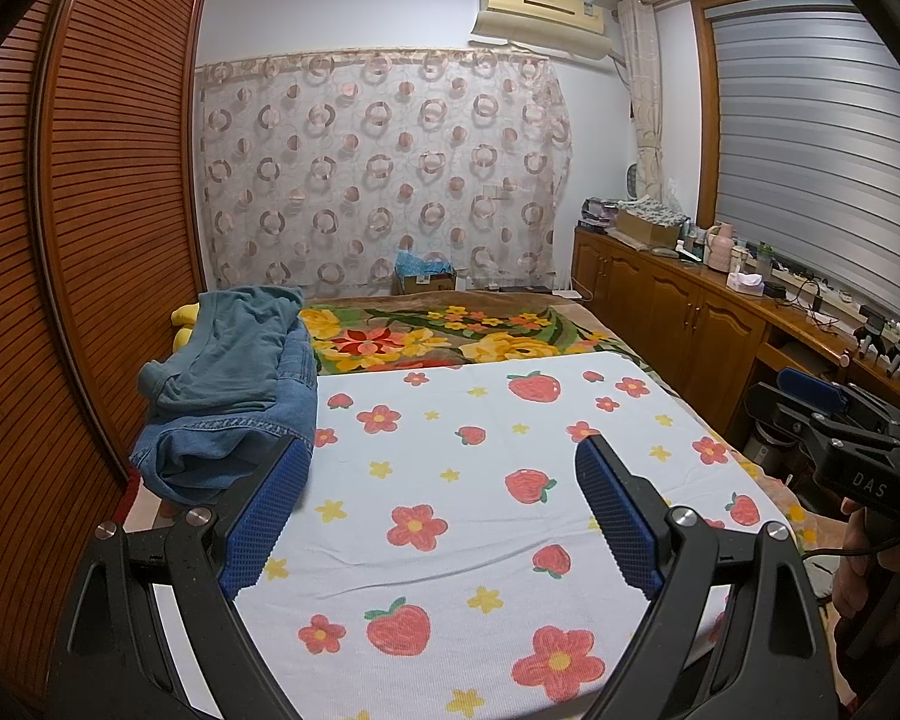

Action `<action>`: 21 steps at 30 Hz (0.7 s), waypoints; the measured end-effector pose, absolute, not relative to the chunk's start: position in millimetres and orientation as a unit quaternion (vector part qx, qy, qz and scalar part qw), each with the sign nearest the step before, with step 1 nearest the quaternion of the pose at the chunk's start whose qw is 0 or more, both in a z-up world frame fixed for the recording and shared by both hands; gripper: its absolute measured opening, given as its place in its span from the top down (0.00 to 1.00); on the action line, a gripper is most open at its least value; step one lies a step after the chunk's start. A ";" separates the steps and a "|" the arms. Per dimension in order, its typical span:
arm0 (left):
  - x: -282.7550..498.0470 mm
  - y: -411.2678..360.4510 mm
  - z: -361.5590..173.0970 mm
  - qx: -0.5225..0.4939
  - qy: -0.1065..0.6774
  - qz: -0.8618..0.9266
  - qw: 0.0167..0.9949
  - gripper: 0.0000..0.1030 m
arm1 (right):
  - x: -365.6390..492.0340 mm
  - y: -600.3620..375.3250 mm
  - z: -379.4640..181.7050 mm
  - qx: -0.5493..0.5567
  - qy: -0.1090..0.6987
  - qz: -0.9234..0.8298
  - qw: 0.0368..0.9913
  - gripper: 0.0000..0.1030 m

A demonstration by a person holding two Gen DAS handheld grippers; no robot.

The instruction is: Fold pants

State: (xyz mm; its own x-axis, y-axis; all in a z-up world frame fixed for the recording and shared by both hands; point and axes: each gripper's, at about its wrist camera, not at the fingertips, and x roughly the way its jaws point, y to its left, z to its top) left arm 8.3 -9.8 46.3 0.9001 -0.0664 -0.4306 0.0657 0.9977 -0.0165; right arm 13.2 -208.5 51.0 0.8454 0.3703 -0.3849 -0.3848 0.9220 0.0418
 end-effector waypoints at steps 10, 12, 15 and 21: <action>8.3 -9.7 46.4 -0.001 0.221 -0.034 0.975 0.12 | 12.1 -208.0 50.5 -0.019 0.197 0.197 0.960 0.31; 8.2 -9.7 46.4 -0.001 0.221 -0.034 0.975 0.12 | 13.0 -208.3 50.8 -0.019 0.197 0.197 0.960 0.31; 8.3 -9.6 46.3 -0.001 0.221 -0.034 0.975 0.12 | 12.6 -208.2 50.7 -0.019 0.197 0.197 0.960 0.31; 8.6 -8.4 46.0 -0.001 0.221 -0.034 0.975 0.12 | 12.2 -208.0 49.5 -0.017 0.197 0.197 0.960 0.31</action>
